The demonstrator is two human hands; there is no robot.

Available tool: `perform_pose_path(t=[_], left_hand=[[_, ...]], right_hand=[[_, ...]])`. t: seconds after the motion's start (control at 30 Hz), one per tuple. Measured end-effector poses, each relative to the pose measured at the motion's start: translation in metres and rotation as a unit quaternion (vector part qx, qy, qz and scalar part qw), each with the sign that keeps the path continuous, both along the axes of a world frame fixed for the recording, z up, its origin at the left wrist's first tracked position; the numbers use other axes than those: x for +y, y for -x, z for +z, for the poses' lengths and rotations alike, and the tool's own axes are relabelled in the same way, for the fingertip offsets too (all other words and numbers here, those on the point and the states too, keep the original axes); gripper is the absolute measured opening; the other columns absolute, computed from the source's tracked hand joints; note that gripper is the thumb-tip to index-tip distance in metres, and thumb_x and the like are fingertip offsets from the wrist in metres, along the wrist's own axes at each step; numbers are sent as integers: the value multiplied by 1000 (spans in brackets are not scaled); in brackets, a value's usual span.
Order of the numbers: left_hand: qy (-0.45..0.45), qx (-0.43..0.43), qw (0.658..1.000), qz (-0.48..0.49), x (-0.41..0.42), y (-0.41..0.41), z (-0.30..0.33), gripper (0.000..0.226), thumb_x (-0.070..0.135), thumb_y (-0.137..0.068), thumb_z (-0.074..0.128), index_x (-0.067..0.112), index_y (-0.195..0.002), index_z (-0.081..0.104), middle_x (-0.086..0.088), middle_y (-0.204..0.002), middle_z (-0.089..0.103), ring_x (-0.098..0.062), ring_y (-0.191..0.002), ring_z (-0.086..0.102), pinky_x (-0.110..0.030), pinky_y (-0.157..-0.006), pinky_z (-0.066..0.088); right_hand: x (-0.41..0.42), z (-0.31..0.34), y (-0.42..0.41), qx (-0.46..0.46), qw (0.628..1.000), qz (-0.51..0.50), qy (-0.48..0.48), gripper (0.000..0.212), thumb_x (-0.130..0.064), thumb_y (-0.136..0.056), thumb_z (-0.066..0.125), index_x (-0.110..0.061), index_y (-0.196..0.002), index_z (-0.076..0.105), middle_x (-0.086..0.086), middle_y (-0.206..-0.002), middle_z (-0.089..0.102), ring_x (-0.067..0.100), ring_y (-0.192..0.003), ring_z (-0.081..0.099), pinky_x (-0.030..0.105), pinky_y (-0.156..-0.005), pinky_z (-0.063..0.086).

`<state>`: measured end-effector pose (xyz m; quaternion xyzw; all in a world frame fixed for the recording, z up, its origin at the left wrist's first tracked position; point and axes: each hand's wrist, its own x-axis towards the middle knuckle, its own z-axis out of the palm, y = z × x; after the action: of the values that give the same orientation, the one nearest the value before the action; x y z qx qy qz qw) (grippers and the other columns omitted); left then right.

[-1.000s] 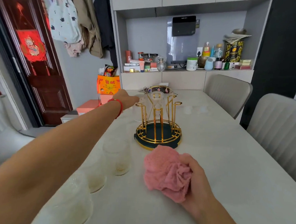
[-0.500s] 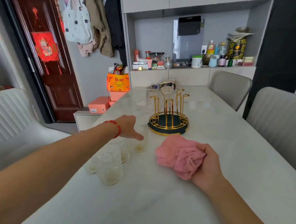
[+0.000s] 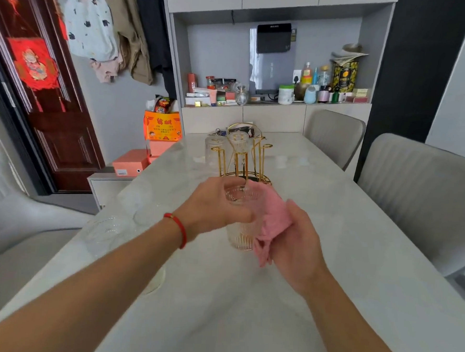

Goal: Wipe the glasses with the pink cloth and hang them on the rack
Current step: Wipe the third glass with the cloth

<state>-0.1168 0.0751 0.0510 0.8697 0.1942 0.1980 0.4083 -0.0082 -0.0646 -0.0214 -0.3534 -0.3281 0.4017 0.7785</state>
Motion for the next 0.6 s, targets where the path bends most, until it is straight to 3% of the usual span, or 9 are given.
perform_pose_path(t=[0.1,0.2,0.23,0.3,0.33,0.4,0.43,0.5,0.6], left_hand=[[183,-149,972,15,-4,-2,-26,77,15,-71,93,23,-138,57,-3,-111,75,-10,-95,73,-17,-69,56],[273,-234,933,11,-15,-12,-43,84,28,-57,95,16,-131,56,-7,-107,79,-20,-97,76,-24,-74,59],[289,-246,925,19,-20,-18,-47,84,32,-54,94,13,-128,58,-6,-107,79,-22,-99,76,-27,-76,60],[298,-255,920,27,-31,-28,-56,76,39,-57,91,13,-123,64,-5,-108,78,-24,-103,75,-34,-81,61],[289,-255,922,25,-34,-34,-63,67,41,-63,89,15,-121,68,-4,-109,78,-23,-104,74,-35,-84,61],[246,-239,939,33,-42,-42,-71,34,38,-84,80,24,-115,74,-1,-111,76,-17,-104,72,-26,-82,60],[221,-221,949,39,-45,-44,-74,21,39,-94,71,28,-111,75,4,-111,74,-9,-102,69,-17,-77,57],[181,-178,967,32,-52,-45,-79,26,47,-102,55,32,-113,72,14,-112,68,4,-99,63,-9,-74,53],[164,-133,977,10,-57,-45,-97,46,55,-98,57,40,-141,54,9,-132,55,-3,-114,60,-26,-90,59]], right_hand=[[-12,4,-11,15,997,75,-7,82,-74,-96,20,-19,-152,44,33,-128,60,37,-84,64,45,-70,50],[-11,4,-16,-67,998,6,2,43,-38,-109,36,-29,-150,45,12,-113,73,21,-64,71,33,-52,57],[-8,4,-14,-102,994,-42,12,38,-30,-109,40,-35,-146,49,4,-110,75,17,-72,74,33,-57,60],[0,0,-12,-136,986,-95,27,40,-43,-99,54,-40,-139,52,3,-126,70,23,-109,72,44,-83,61],[2,-3,-10,-133,983,-121,48,55,-57,-89,64,-39,-139,51,5,-132,67,27,-116,69,50,-88,59],[7,-9,-9,-112,975,-172,87,82,-74,-69,73,-36,-138,50,7,-130,67,30,-114,70,57,-87,58],[9,-13,-8,-95,970,-200,100,81,-78,-68,71,-35,-135,54,8,-126,69,30,-110,72,58,-85,59],[13,-19,-7,-56,958,-251,130,75,-84,-73,60,-31,-126,63,7,-117,74,29,-103,74,58,-83,60],[18,-22,-9,19,944,-298,142,82,-90,-71,51,-29,-125,66,7,-114,75,28,-102,74,52,-82,62]])
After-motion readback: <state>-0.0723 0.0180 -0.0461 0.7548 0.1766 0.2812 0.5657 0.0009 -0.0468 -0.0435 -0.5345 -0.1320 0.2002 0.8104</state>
